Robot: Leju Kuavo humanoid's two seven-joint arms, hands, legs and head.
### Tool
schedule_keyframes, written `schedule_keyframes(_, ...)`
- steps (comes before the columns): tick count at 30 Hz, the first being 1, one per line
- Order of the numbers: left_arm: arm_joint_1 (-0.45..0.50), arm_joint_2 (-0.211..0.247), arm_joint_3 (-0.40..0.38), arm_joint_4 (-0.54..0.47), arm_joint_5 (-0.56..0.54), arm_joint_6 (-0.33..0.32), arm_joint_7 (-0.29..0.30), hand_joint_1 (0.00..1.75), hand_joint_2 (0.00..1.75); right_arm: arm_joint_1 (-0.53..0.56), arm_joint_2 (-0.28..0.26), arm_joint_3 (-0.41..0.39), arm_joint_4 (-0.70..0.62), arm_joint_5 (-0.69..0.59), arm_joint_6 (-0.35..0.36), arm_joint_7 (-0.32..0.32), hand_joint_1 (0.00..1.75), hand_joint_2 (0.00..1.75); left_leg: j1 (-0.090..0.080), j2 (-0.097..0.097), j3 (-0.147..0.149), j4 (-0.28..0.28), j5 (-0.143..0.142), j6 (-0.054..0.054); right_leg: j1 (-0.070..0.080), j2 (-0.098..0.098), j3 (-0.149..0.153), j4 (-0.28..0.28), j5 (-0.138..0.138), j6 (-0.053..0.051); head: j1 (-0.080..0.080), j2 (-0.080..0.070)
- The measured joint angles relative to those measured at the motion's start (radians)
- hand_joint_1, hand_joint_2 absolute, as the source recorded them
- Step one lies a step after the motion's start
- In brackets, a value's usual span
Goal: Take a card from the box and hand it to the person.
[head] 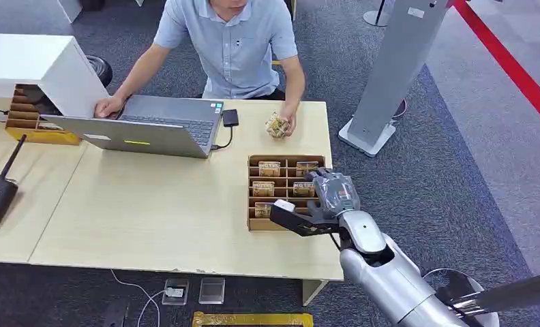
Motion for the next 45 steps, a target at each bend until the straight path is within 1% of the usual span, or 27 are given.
schedule_keyframes(2,0.000,0.000,0.000,0.000,0.000,0.000,0.000,0.00,0.00,0.000,0.000,0.000,0.005,0.000,0.000,0.000,0.79,1.75,0.000,0.000,0.000,0.000,0.000,0.000,0.000,0.000,0.000,0.000,0.000,0.000,0.000,0.000)
schedule_keyframes(3,0.000,0.000,0.000,0.000,0.000,0.000,0.000,0.00,0.00,0.000,0.000,0.000,0.006,0.000,0.000,0.000,0.75,1.75,0.000,0.000,0.000,0.000,0.000,0.000,0.000,0.000,0.000,0.000,0.000,0.000,0.000,0.000)
schedule_keyframes(4,0.000,0.000,0.000,0.000,0.000,0.000,0.000,0.00,0.00,0.000,0.000,0.000,0.009,0.000,0.000,0.000,0.77,1.75,0.000,0.000,0.000,0.000,0.000,0.000,0.000,0.000,0.000,0.000,0.000,0.000,0.000,0.000)
schedule_keyframes(6,0.000,0.000,0.000,0.000,0.000,0.000,0.000,0.00,0.00,-0.003,0.002,0.000,0.013,0.000,0.000,-0.002,0.86,1.75,0.000,0.000,0.000,0.000,0.000,0.000,0.000,0.000,0.000,0.000,0.000,0.000,0.000,0.000)
schedule_keyframes(8,0.000,0.000,0.000,0.000,-0.001,0.000,0.000,0.00,0.00,-0.005,0.002,0.000,0.016,-0.002,-0.001,-0.007,0.98,1.75,0.000,0.000,0.000,0.000,0.000,0.000,0.000,0.000,0.000,0.000,0.000,0.000,0.000,0.000)
schedule_keyframes(9,0.000,0.000,0.000,0.000,-0.002,0.000,0.000,0.00,0.00,-0.005,0.002,0.000,0.018,-0.005,-0.002,-0.009,0.99,1.75,0.000,0.000,0.000,0.000,0.000,0.000,0.000,0.000,0.000,0.000,0.000,0.000,0.000,0.000)
schedule_keyframes(10,0.000,0.000,0.000,0.000,-0.003,0.000,0.000,0.00,0.00,-0.006,0.002,0.000,0.019,-0.005,-0.003,-0.010,0.94,1.75,0.000,0.000,0.000,0.000,0.000,0.000,0.000,0.000,0.000,0.000,0.000,0.000,0.000,0.000)
schedule_keyframes(11,0.000,0.000,0.000,0.000,-0.003,0.000,0.000,0.00,0.00,-0.008,0.002,0.000,0.019,-0.005,-0.004,-0.011,0.93,1.75,0.000,0.000,0.000,0.000,0.000,0.000,0.000,0.000,0.000,0.000,0.000,0.000,0.000,0.000)
schedule_keyframes(15,0.000,0.000,0.000,0.000,-0.003,0.000,0.001,0.00,0.00,-0.007,0.002,0.001,0.027,-0.006,-0.004,-0.012,0.94,1.75,0.000,0.000,0.000,0.000,0.000,0.000,0.000,0.000,0.000,0.000,0.000,0.000,0.000,0.000)
schedule_keyframes(20,0.000,0.000,0.000,0.000,-0.003,0.000,0.001,0.00,0.00,-0.007,0.002,0.001,0.027,-0.006,-0.004,-0.011,1.05,1.75,0.000,0.000,0.000,0.000,0.000,0.000,0.000,0.000,0.000,0.000,0.000,0.000,0.000,0.000)
schedule_keyframes(22,0.000,0.000,0.000,0.000,-0.003,0.000,0.001,0.00,0.00,-0.008,0.002,0.001,0.027,-0.006,-0.004,-0.009,1.05,1.75,0.000,0.000,0.000,0.000,0.000,0.000,0.000,0.000,0.000,0.000,0.000,0.000,0.000,0.000)
schedule_keyframes(24,0.000,0.000,0.000,0.000,-0.003,0.000,0.001,0.00,0.00,-0.009,0.002,0.001,0.027,-0.006,-0.003,-0.008,1.17,1.75,0.000,0.000,0.000,0.000,0.000,0.000,0.000,0.000,0.000,0.000,0.000,0.000,0.000,0.000)
schedule_keyframes(25,0.000,0.000,0.000,0.000,-0.003,0.000,0.001,0.00,0.00,-0.009,0.002,0.001,0.027,-0.006,-0.003,-0.008,1.17,1.75,0.000,0.000,0.000,0.000,0.000,0.000,0.000,0.000,0.000,0.000,0.000,0.000,0.000,0.000)
schedule_keyframes(27,0.000,0.000,0.000,0.000,-0.003,0.000,0.001,0.00,0.00,-0.009,0.002,0.001,0.027,-0.006,-0.003,-0.007,1.29,1.75,0.000,0.000,0.000,0.000,0.000,0.000,0.000,0.000,0.000,0.000,0.000,0.000,0.000,0.000)
schedule_keyframes(28,0.000,0.000,0.000,0.000,-0.003,0.000,0.001,0.00,0.00,-0.009,0.002,0.001,0.027,-0.006,-0.003,-0.006,1.29,1.75,0.000,0.000,0.000,0.000,0.000,0.000,0.000,0.000,0.000,0.000,0.000,0.000,0.000,0.000)
schedule_keyframes(29,0.000,0.000,0.000,0.000,-0.003,0.000,0.001,0.00,0.00,-0.009,0.002,0.001,0.027,-0.006,-0.004,-0.006,1.43,1.75,0.000,0.000,0.000,0.000,0.000,0.000,0.000,0.000,0.000,0.000,0.000,0.000,0.000,0.000)
schedule_keyframes(30,0.000,0.000,0.000,0.000,-0.003,0.000,0.001,0.00,0.00,-0.009,0.002,0.001,0.027,-0.006,-0.004,-0.006,1.69,1.75,0.000,0.000,0.000,0.000,0.000,0.000,0.000,0.000,0.000,0.000,0.000,0.000,0.000,0.000)
schedule_keyframes(35,0.000,0.000,0.000,0.000,-0.005,0.000,0.001,0.00,0.00,-0.009,0.002,0.002,0.028,-0.006,-0.004,-0.006,1.71,1.75,0.000,0.000,0.000,0.000,0.000,0.000,0.000,0.000,0.000,0.000,0.000,0.000,0.000,0.000)
schedule_keyframes(36,0.000,0.000,0.000,0.000,-0.006,0.001,0.001,0.00,1.75,-0.010,0.002,0.002,0.028,-0.006,-0.004,-0.006,1.73,1.75,0.000,0.000,0.000,0.000,0.000,0.000,0.000,0.000,0.000,0.000,0.000,0.000,0.000,0.000)
schedule_keyframes(41,0.000,0.000,0.000,0.000,-0.016,0.005,-0.002,0.00,1.75,-0.009,0.002,0.001,0.028,-0.007,-0.005,-0.006,1.73,1.75,0.000,0.000,0.000,0.000,0.000,0.000,0.000,0.000,0.000,0.000,0.000,0.000,0.000,0.000)
schedule_keyframes(45,0.000,0.000,0.000,0.000,-0.017,0.005,-0.018,0.00,1.75,-0.009,0.003,0.001,0.028,-0.011,-0.005,-0.006,1.73,1.75,0.000,0.000,0.000,0.000,0.000,0.000,0.000,0.000,0.000,0.000,0.000,0.000,0.000,0.000)
